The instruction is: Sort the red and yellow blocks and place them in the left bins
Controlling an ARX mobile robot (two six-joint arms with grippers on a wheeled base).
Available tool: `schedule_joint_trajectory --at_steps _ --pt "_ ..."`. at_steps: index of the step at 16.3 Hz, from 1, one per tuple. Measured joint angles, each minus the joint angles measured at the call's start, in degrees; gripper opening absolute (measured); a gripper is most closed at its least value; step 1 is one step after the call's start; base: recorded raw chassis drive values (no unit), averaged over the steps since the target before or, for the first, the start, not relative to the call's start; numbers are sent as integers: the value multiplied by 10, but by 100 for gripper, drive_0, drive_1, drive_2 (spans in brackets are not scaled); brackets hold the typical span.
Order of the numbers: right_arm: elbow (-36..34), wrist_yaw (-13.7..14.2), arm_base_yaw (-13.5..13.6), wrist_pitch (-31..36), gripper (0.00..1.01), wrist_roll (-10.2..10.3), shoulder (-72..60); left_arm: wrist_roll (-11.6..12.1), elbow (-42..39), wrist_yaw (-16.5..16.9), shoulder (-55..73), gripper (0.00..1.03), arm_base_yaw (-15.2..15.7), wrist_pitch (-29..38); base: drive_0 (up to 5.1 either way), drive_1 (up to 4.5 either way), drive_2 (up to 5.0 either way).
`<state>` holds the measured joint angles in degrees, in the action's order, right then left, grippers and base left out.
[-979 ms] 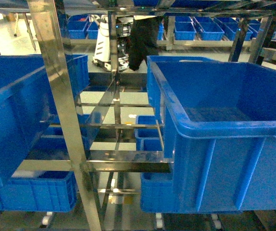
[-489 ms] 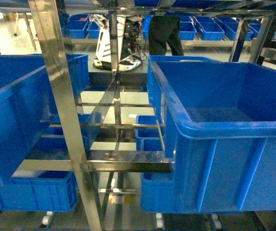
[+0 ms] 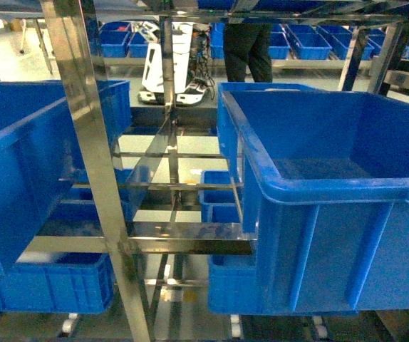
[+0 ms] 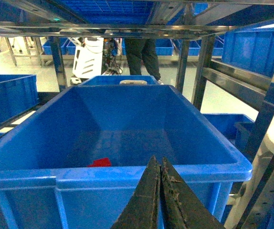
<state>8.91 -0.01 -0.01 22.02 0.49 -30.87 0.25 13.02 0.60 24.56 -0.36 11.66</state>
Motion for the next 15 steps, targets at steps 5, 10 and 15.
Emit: schedule_joint_trajectory --at_steps 5,10,15 --pt "-35 0 0 -21 2 -1 56 -1 -52 -7 -48 2 3 2 0 0 0" --pt "-59 0 0 -55 2 -1 110 -1 -81 -7 -89 2 3 -10 0 0 0" --pt "-82 0 0 -80 2 -2 170 -1 -104 -7 -137 2 3 -34 0 0 0"
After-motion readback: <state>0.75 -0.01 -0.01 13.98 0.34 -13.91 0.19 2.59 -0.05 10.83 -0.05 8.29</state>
